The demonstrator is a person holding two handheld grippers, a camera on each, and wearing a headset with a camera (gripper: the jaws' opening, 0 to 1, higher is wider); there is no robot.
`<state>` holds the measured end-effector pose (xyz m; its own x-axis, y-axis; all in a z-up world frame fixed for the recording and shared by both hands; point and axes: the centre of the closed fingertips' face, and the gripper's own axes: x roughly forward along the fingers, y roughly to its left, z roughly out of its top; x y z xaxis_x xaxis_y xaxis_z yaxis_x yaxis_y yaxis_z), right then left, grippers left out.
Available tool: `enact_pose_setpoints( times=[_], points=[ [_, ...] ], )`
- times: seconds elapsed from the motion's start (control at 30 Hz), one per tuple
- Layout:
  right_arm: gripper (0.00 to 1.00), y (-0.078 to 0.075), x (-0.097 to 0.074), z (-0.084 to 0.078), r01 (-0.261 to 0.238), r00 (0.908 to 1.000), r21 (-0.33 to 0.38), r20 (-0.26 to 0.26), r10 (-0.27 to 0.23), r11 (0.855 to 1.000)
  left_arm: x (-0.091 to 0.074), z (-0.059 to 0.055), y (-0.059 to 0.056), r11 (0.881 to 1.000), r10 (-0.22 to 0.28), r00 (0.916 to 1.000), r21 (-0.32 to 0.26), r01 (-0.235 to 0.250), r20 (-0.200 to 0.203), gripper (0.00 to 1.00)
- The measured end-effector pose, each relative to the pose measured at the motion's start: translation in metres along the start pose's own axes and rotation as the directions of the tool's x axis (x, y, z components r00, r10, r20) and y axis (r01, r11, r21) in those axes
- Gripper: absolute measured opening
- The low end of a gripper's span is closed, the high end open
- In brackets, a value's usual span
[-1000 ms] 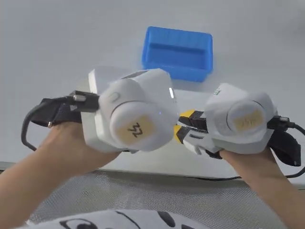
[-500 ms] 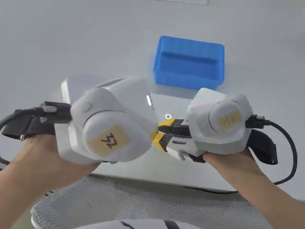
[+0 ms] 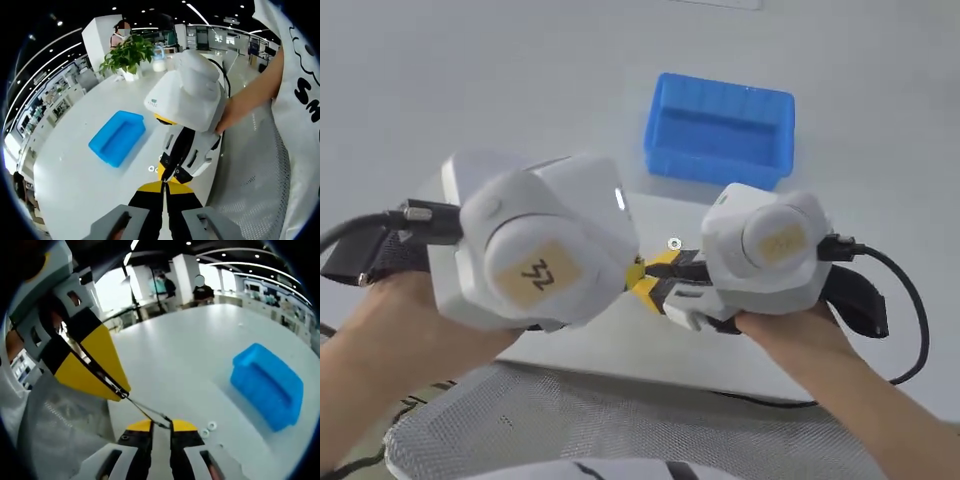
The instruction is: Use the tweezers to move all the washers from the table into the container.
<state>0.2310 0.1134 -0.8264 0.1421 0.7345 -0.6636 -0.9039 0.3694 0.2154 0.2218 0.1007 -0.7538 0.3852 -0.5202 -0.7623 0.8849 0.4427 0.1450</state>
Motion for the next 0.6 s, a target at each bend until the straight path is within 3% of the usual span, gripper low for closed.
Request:
enact_pose_setpoints(
  times=[0.1, 0.2, 0.6],
  points=[
    [0.12, 0.0, -0.005, 0.005, 0.02, 0.9998, -0.07, -0.003, -0.02, 0.997, -0.001, 0.0, 0.0, 1.0, -0.003, 1.0, 0.005, 0.003, -0.004, 0.0],
    [0.12, 0.005, -0.008, 0.011, 0.009, 1.0, -0.106, -0.001, -0.01, 0.994, -0.001, -0.001, -0.001, 1.0, -0.008, 0.9999, 0.008, 0.008, -0.012, 0.0],
    [0.09, 0.011, -0.011, 0.013, -0.009, 1.0, -0.118, -0.002, 0.009, 0.993, -0.001, -0.001, -0.003, 1.0, -0.017, 0.9995, 0.022, 0.017, -0.026, 0.0]
  ],
)
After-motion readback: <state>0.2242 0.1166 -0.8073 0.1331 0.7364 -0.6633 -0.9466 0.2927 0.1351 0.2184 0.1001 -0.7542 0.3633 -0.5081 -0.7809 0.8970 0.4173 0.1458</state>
